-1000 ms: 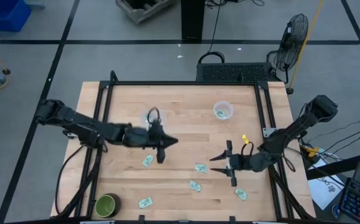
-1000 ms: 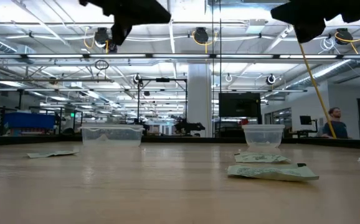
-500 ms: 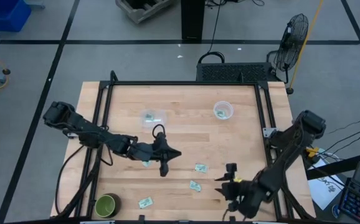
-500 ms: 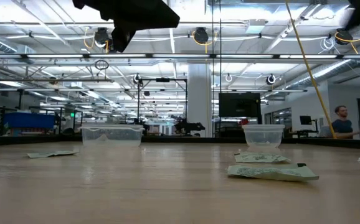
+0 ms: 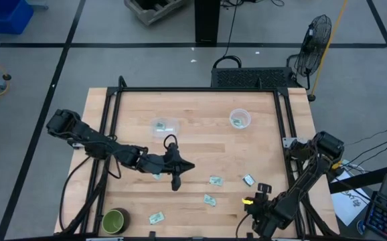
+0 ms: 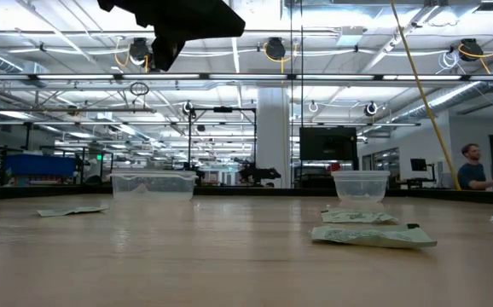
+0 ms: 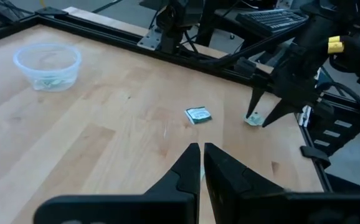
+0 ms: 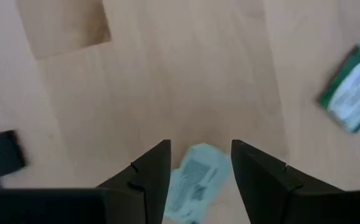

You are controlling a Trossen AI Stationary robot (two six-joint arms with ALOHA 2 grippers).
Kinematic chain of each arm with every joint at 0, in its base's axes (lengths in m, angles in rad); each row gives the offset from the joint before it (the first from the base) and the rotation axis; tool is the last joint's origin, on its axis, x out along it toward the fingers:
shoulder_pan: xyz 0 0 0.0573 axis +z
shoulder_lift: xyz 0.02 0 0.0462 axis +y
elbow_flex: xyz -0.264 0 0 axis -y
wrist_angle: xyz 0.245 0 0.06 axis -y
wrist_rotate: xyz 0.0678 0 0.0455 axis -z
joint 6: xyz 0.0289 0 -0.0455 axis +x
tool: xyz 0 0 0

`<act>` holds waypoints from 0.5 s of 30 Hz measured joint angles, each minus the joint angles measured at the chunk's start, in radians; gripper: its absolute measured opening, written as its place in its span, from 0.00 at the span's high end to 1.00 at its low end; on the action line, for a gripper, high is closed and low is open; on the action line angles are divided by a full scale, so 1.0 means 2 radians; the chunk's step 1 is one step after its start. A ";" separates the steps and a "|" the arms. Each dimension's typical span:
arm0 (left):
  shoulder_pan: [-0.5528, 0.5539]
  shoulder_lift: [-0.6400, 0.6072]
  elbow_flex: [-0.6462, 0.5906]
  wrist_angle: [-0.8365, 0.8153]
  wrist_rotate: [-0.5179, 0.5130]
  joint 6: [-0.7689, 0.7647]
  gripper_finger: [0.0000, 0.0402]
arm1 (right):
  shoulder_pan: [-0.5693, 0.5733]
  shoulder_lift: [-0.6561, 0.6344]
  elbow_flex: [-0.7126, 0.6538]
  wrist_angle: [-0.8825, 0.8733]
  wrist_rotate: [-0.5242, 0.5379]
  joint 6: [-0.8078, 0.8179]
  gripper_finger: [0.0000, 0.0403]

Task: Pick and place items into bin
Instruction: Put the stevia packet into the right transparent bin

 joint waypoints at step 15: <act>0.000 0.000 0.000 -0.011 -0.002 -0.002 0.94 | 0.003 0.019 0.000 -0.003 -0.026 0.014 0.60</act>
